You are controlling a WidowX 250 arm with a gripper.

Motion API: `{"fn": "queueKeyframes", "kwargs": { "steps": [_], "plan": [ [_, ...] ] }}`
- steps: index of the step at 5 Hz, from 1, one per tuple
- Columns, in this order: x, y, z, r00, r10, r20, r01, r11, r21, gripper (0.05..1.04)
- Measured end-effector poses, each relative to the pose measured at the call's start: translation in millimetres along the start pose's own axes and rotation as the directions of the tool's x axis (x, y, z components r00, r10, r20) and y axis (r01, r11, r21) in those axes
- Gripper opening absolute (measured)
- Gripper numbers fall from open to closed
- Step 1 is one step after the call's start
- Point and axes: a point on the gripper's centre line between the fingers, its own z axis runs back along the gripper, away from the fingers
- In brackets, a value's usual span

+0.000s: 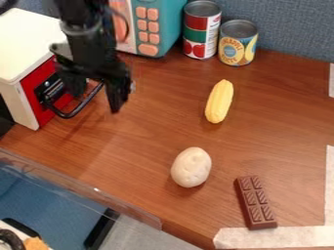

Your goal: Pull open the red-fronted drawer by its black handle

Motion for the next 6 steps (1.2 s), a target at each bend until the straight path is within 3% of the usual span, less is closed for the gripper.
{"fn": "queueKeyframes", "kwargs": {
  "steps": [2, 4, 6],
  "plan": [
    [11, 11, -29, 0.991, -0.133, 0.012, 0.132, 0.990, 0.045, 1.000],
    [26, 25, -46, 0.987, -0.160, 0.027, 0.155, 0.980, 0.122, 1.000],
    [42, 33, -72, 0.989, -0.145, -0.002, 0.143, 0.976, 0.162, 1.001]
  ]
}}
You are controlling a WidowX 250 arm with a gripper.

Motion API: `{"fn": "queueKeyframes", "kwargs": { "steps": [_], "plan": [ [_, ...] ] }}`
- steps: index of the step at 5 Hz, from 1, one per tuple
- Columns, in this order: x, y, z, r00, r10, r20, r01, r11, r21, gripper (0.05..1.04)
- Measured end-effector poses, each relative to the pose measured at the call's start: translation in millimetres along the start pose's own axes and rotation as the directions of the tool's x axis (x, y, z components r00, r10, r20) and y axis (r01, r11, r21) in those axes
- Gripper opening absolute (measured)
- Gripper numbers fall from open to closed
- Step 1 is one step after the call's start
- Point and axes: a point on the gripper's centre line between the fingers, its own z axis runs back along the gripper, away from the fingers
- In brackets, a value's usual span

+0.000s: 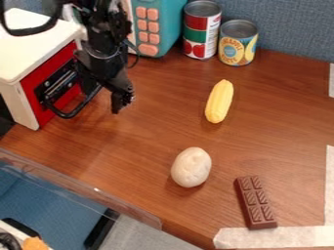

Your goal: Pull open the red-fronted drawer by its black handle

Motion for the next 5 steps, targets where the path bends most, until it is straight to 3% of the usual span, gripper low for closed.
{"fn": "queueKeyframes", "kwargs": {
  "steps": [2, 4, 5],
  "plan": [
    [9, 3, -21, 0.999, 0.025, -0.037, -0.025, 1.000, 0.014, 0.952],
    [3, -5, -11, 0.997, 0.052, -0.062, -0.055, 0.997, -0.046, 0.384],
    [-3, -12, 0, 0.995, 0.070, -0.073, -0.075, 0.994, -0.079, 0.177]
  ]
}}
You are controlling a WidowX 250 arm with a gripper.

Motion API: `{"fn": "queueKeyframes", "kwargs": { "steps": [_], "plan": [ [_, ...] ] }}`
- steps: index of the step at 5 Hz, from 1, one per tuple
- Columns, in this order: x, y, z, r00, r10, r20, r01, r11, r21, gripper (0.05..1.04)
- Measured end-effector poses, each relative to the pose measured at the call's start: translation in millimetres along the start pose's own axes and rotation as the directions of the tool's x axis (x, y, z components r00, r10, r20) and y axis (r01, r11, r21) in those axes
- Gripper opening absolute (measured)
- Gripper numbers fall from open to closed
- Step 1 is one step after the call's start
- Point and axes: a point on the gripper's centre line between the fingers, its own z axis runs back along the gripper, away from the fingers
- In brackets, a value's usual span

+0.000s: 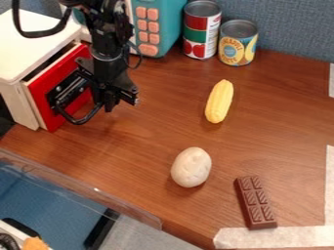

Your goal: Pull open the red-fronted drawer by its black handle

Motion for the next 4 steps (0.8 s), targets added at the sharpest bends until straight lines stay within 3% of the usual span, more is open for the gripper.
{"fn": "queueKeyframes", "kwargs": {
  "steps": [1, 4],
  "plan": [
    [-1, -10, 11, 1.000, 0.002, -0.007, -0.003, 0.999, -0.037, 0.128],
    [0, -29, 28, 0.997, 0.039, -0.062, -0.048, 0.987, -0.152, 0.127]
  ]
}}
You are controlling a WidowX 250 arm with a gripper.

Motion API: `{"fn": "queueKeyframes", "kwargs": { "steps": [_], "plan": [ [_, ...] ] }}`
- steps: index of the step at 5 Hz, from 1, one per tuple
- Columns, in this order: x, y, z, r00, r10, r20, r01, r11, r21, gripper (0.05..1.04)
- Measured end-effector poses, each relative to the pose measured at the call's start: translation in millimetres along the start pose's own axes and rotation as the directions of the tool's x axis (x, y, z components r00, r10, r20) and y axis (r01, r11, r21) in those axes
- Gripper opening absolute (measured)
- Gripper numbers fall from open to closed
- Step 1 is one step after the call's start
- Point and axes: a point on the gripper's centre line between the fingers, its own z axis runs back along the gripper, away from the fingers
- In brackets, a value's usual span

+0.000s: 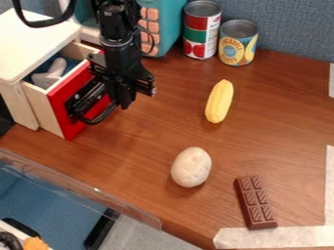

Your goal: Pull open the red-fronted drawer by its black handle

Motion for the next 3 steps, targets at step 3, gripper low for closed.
{"fn": "queueKeyframes", "kwargs": {
  "steps": [3],
  "plan": [
    [4.0, -21.9, 10.1, 0.999, 0.021, -0.037, -0.024, 0.998, -0.065, 0.127]
  ]
}}
